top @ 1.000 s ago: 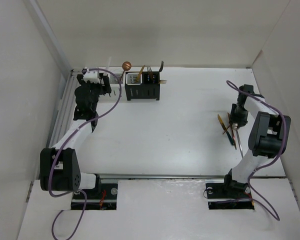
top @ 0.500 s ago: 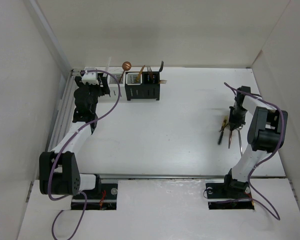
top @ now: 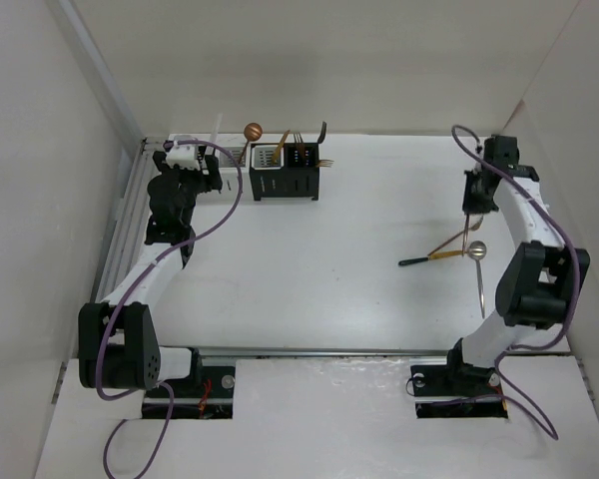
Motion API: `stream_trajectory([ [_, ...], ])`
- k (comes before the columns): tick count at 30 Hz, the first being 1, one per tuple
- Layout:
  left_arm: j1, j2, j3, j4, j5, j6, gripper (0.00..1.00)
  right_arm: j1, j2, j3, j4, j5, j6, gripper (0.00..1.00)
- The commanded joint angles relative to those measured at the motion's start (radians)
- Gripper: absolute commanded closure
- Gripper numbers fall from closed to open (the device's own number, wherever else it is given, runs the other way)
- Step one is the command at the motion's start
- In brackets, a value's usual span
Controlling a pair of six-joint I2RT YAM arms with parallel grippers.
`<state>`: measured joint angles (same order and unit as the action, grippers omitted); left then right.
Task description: Sort the eating utensils into containers
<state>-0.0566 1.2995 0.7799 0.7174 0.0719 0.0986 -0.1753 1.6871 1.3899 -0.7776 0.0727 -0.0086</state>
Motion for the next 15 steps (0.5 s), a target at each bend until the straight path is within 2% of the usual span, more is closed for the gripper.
stream_trajectory([
  [1, 0.006, -0.039, 0.018, 0.027, 0.119, 0.018, 0.27, 0.137, -0.170, 0.119, 0.130, -0.051, -0.021, 1.00],
  [2, 0.006, -0.039, 0.018, 0.014, 0.137, 0.018, 0.27, 0.227, -0.193, 0.120, 0.252, -0.060, -0.021, 1.00],
  [5, 0.006, -0.039, 0.036, -0.012, 0.175, 0.009, 0.27, 0.362, -0.257, 0.086, 0.522, -0.098, -0.021, 1.00],
  [6, 0.006, -0.039, 0.036, -0.022, 0.175, 0.009, 0.27, 0.435, -0.257, 0.069, 0.720, -0.112, -0.021, 1.00],
  [8, 0.006, -0.029, 0.058, -0.064, 0.175, 0.009, 0.27, 0.499, -0.209, 0.069, 0.886, -0.142, -0.021, 1.00],
  [10, 0.006, -0.029, 0.073, -0.094, 0.175, 0.009, 0.27, 0.569, -0.127, 0.196, 0.996, -0.189, -0.021, 1.00],
  [15, 0.006, -0.048, 0.082, -0.154, 0.141, 0.009, 0.27, 0.660, 0.251, 0.535, 1.081, -0.293, -0.011, 1.00],
])
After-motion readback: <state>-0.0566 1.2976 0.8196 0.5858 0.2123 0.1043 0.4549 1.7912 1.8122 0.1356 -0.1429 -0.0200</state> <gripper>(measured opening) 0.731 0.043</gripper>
